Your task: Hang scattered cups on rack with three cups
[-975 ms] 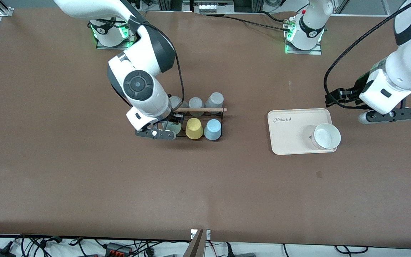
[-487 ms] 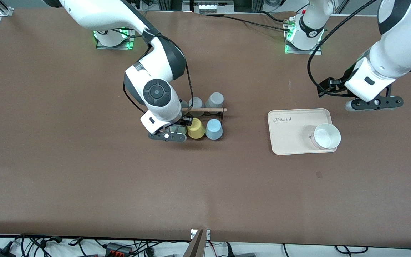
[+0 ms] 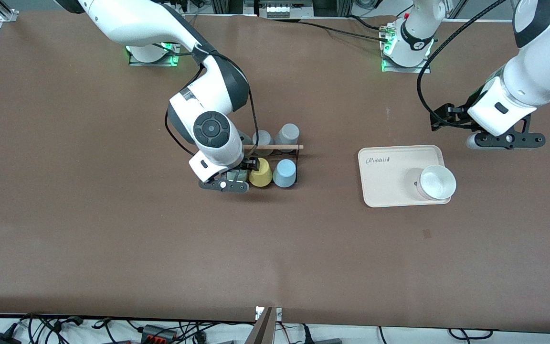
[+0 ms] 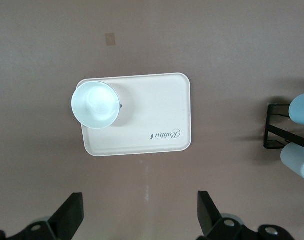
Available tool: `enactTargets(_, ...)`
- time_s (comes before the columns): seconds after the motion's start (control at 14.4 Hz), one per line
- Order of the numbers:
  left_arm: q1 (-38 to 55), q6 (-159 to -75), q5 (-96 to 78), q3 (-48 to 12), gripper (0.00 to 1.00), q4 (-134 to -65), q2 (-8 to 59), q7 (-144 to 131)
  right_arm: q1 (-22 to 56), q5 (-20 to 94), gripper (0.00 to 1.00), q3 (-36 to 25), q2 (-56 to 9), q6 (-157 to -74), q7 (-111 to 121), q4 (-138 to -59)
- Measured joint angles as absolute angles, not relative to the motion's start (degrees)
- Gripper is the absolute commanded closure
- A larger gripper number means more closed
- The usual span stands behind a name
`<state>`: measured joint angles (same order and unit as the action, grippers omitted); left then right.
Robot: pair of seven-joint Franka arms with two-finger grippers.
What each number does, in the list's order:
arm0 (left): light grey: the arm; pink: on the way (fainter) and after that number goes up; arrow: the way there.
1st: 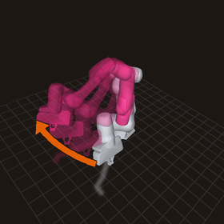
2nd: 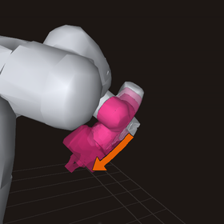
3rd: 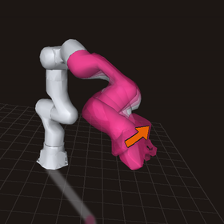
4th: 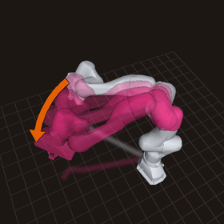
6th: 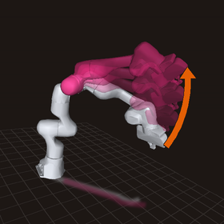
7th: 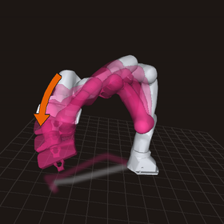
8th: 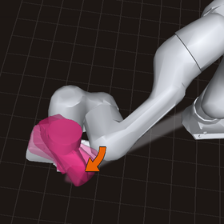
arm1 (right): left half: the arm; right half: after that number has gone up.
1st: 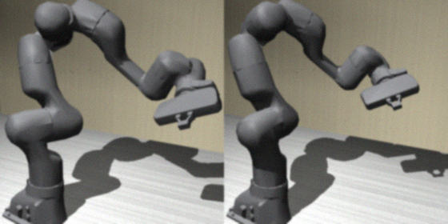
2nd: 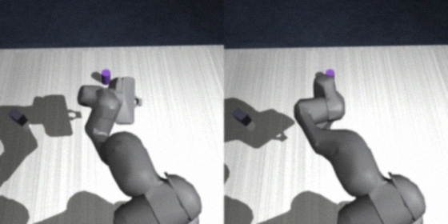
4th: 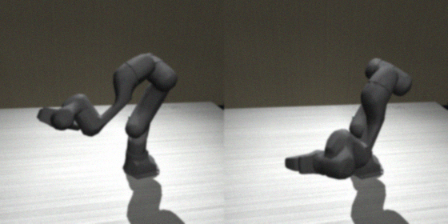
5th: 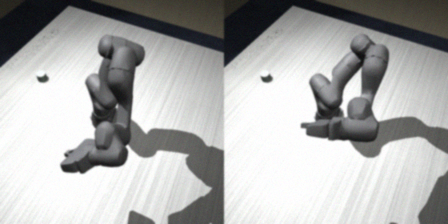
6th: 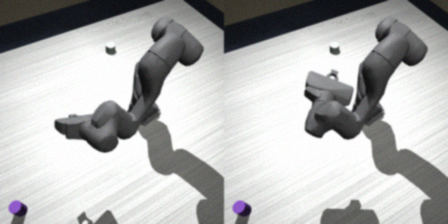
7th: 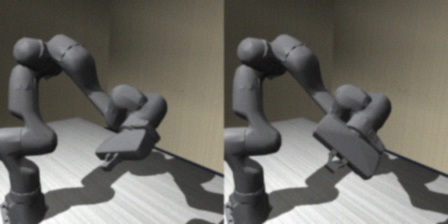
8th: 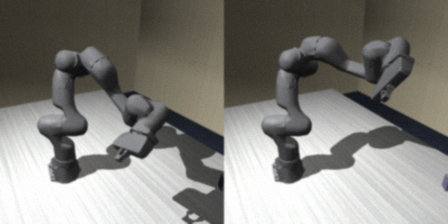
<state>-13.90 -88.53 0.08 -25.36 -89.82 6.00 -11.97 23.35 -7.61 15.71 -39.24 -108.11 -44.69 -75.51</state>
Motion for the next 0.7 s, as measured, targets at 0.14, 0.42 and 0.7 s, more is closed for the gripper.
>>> enactTargets(0.14,-14.17,-88.60,0.06,-25.36,0.00,-89.81,6.00,-11.83,23.21,-7.78,0.00,15.48,-39.18,-108.15,-44.31,-74.61)
enactTargets(0.42,-14.20,-88.94,0.04,-25.40,0.00,-89.28,5.99,-11.78,19.83,-8.18,0.00,14.23,-36.25,-105.63,-41.32,-70.71)
enactTargets(0.7,-10.16,-88.47,0.02,-20.96,0.00,-87.31,7.42,-11.77,8.70,-8.16,0.00,14.03,-28.74,-96.91,-35.98,-69.72)
